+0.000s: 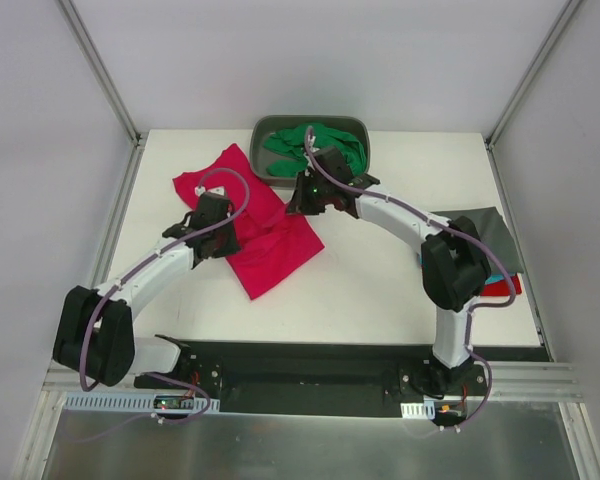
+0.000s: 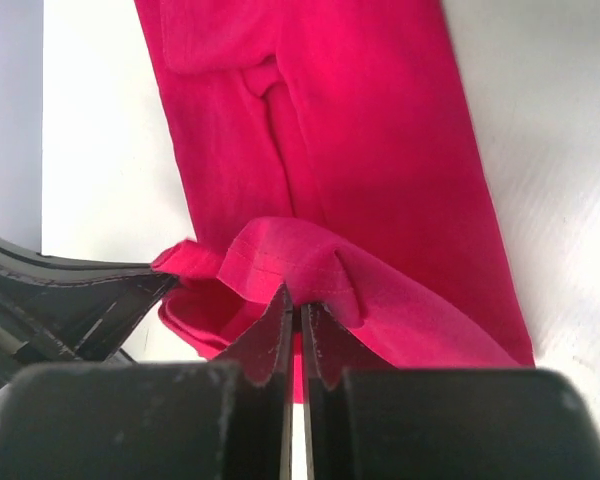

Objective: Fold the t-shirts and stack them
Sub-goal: Fold the folded rectangular tshirt in 1/3 of the way

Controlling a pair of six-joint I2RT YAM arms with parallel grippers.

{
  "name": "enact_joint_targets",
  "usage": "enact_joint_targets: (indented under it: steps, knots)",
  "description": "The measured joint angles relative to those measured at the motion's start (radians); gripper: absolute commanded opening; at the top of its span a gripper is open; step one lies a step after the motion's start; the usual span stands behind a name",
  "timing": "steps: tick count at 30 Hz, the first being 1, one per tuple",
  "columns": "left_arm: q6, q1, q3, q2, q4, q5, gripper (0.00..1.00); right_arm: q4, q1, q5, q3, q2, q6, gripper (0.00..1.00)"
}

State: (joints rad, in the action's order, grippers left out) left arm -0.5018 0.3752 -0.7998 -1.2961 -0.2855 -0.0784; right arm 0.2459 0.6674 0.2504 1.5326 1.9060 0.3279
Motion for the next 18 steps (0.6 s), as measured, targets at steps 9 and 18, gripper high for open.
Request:
enact_joint_targets:
  steps: [9, 18]
  knots:
    - [0.042, -0.100, -0.069, -0.073, 0.020, 0.016, 0.00, 0.007, 0.000, -0.003, 0.191, 0.158, -0.038, 0.01]
    - [0.050, -0.153, -0.106, -0.159, 0.028, 0.019, 0.00, 0.005, 0.000, -0.013, 0.267, 0.254, -0.053, 0.01]
